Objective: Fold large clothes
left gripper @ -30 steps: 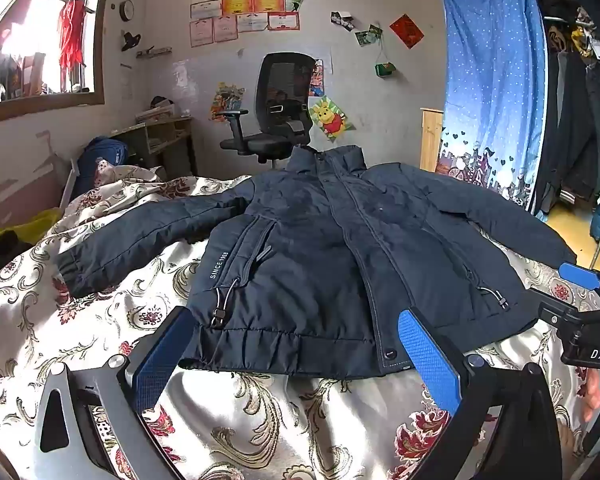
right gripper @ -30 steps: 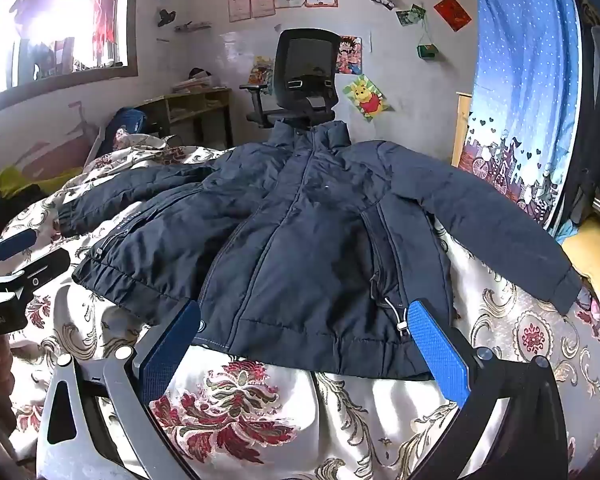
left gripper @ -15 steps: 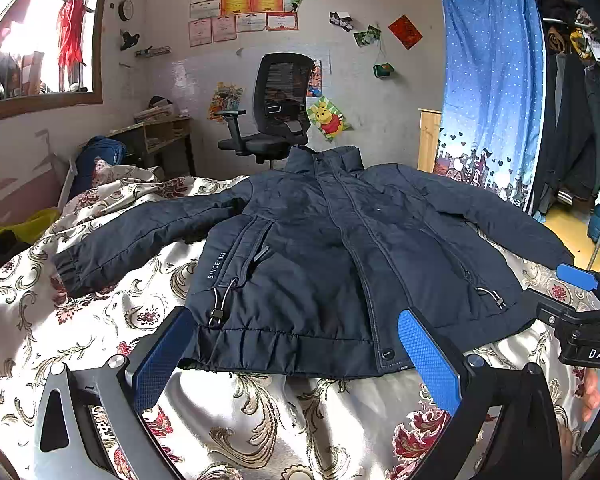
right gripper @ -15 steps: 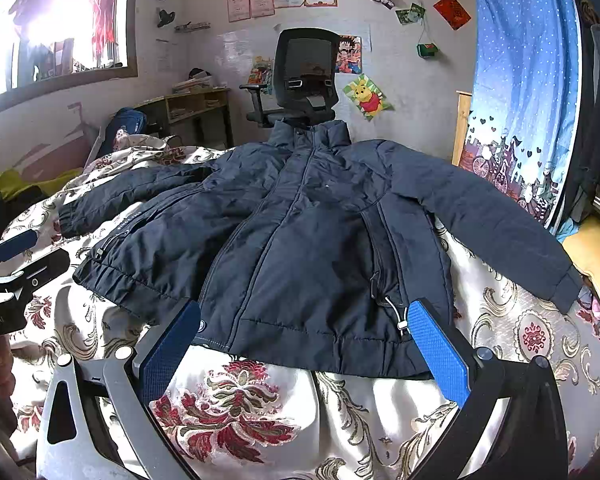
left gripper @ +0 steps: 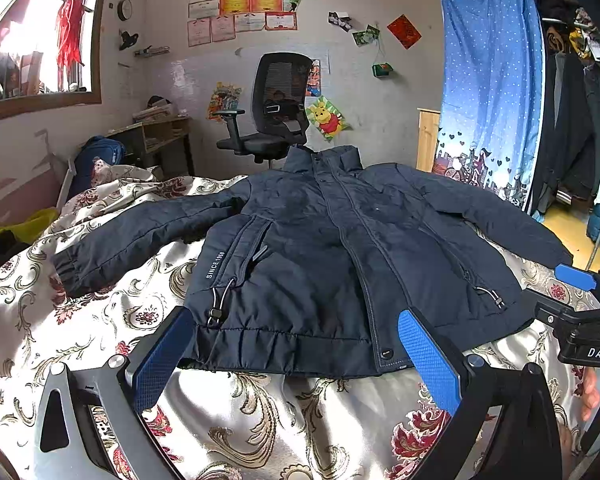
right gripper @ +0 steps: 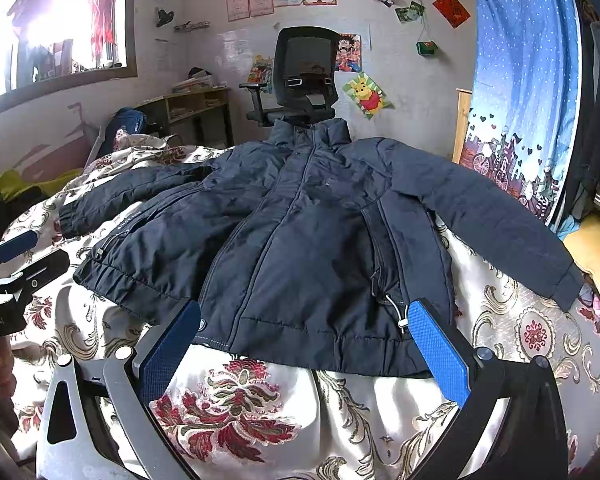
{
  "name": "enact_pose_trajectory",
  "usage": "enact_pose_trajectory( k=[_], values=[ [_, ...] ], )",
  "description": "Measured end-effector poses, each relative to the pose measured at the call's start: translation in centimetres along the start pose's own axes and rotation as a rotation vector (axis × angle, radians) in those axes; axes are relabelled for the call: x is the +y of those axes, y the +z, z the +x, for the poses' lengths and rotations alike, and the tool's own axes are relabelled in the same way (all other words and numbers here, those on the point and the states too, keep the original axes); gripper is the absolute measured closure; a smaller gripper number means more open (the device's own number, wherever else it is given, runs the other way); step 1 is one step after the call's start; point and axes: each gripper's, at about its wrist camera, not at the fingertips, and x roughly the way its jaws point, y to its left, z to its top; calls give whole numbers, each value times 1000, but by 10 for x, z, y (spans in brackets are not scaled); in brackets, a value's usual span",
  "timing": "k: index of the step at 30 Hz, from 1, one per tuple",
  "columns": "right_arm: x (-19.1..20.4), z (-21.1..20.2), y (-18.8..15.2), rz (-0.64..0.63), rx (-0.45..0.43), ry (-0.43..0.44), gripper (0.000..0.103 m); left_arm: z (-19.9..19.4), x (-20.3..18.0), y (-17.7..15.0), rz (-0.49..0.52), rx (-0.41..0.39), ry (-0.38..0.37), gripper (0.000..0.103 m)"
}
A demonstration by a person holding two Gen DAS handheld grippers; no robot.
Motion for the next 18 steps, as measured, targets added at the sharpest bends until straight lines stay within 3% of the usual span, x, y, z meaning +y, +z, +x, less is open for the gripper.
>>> enact_pose_trajectory(
  k=[18],
  values=[
    [1, -3, -3, 5, 0, -4, 1, 0, 0, 0, -1, 0, -1, 0]
  ],
)
